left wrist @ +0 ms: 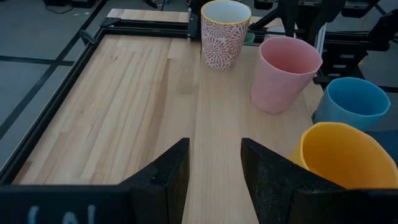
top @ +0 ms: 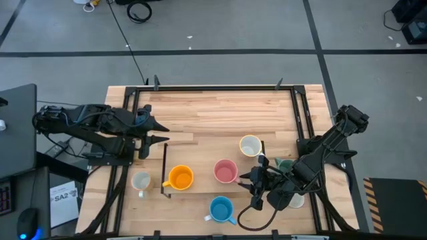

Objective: Place coffee mugs
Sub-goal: Put the pink mug on the shelf

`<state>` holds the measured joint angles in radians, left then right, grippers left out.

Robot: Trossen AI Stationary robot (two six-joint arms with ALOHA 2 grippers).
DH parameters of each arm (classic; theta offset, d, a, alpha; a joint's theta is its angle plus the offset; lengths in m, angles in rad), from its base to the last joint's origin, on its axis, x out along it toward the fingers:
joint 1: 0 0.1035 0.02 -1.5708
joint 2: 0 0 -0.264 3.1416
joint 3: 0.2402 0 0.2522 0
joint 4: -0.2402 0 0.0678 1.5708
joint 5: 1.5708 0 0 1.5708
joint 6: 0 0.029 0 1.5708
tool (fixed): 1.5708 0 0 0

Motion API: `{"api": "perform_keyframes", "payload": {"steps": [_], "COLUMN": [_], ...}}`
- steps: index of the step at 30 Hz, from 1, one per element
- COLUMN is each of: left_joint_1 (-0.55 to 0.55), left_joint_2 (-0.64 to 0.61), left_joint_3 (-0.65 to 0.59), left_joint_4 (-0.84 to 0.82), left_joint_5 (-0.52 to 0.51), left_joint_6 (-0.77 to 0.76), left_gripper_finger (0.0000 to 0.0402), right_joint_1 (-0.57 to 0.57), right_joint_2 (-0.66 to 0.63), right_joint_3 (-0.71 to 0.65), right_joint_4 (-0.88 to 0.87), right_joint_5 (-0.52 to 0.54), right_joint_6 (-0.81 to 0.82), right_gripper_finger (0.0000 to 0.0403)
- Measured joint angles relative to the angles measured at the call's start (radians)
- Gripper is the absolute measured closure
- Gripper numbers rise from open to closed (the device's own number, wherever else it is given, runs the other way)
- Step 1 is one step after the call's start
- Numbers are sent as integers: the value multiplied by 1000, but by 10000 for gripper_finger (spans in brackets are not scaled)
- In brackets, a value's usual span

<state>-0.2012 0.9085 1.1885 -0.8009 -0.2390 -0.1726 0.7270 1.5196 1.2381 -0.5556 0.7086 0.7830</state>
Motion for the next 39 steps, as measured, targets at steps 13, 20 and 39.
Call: {"api": "perform_keyframes", "payload": {"steps": [13,20,39], "left_joint_1": [0,0,0], "left_joint_2": [0,0,0], "left_joint_3": [0,0,0], "left_joint_4": [0,0,0], "left_joint_5": [0,0,0], "left_joint_6": [0,0,-1], "left_gripper_finger": [251,251,251], "right_joint_1": [1,-2,-25], "right_joint_2": [0,0,0], "right_joint_3": [0,0,0], "right_joint_4": [0,0,2], "right_joint_5": [-3,-3,-56], "right_joint_6": [0,0,11], "right_gripper_finger": [270,270,310]}}
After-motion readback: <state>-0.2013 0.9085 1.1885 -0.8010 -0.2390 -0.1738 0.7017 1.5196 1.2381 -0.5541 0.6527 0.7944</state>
